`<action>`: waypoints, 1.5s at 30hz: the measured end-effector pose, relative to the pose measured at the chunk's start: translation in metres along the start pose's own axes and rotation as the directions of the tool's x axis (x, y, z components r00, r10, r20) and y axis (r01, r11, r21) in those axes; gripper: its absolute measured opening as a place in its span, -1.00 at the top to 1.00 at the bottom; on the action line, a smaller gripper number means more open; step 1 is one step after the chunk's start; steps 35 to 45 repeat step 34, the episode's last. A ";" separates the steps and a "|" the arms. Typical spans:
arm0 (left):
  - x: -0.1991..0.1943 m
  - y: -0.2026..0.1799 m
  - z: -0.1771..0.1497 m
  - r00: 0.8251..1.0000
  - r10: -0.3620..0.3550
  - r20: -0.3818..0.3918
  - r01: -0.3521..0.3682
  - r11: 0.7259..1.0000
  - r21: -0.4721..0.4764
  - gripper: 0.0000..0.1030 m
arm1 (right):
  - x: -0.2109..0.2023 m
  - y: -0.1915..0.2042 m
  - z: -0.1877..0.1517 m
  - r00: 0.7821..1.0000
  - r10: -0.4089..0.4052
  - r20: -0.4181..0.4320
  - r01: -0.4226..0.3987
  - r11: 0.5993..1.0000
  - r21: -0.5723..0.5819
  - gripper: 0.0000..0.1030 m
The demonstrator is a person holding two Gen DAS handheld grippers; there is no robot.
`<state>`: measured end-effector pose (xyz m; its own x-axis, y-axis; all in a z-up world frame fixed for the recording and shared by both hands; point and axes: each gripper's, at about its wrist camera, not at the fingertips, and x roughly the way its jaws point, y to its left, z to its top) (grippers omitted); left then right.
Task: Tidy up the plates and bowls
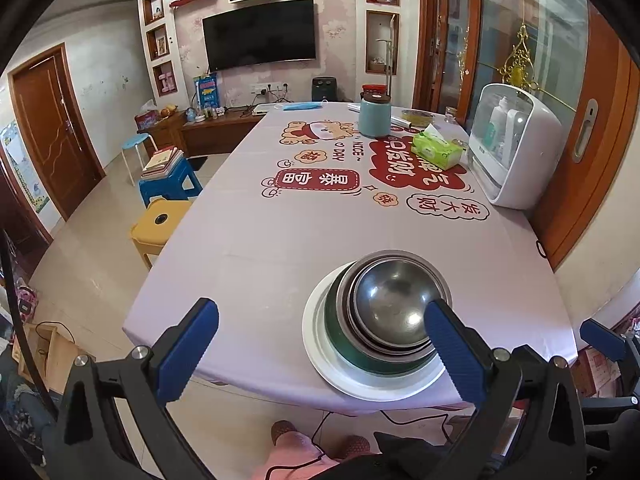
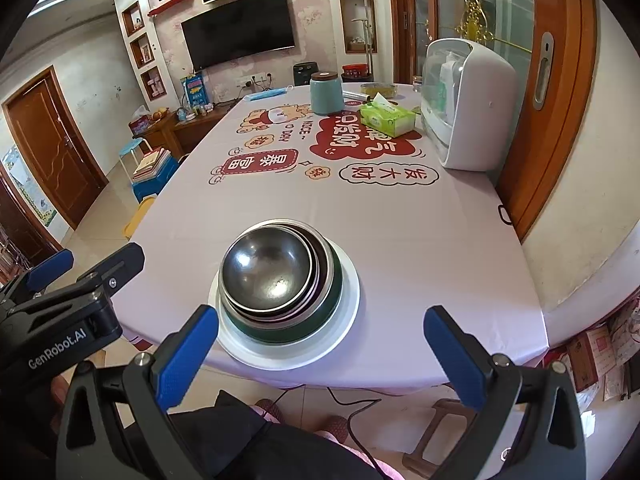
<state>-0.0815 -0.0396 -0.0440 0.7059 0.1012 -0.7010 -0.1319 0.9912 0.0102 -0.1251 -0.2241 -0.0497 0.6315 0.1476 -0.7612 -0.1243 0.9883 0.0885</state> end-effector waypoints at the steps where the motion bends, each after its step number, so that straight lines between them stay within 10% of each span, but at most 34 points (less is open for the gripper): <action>1: 0.000 0.000 0.000 1.000 0.000 -0.001 0.000 1.000 -0.001 -0.98 | 0.000 0.000 0.000 1.000 0.000 -0.002 0.000 1.000 0.000 -1.00; 45: 0.016 0.002 -0.001 1.000 -0.003 -0.021 0.003 1.000 0.014 -0.98 | 0.019 -0.007 0.004 0.999 -0.001 -0.045 0.002 1.000 0.019 -1.00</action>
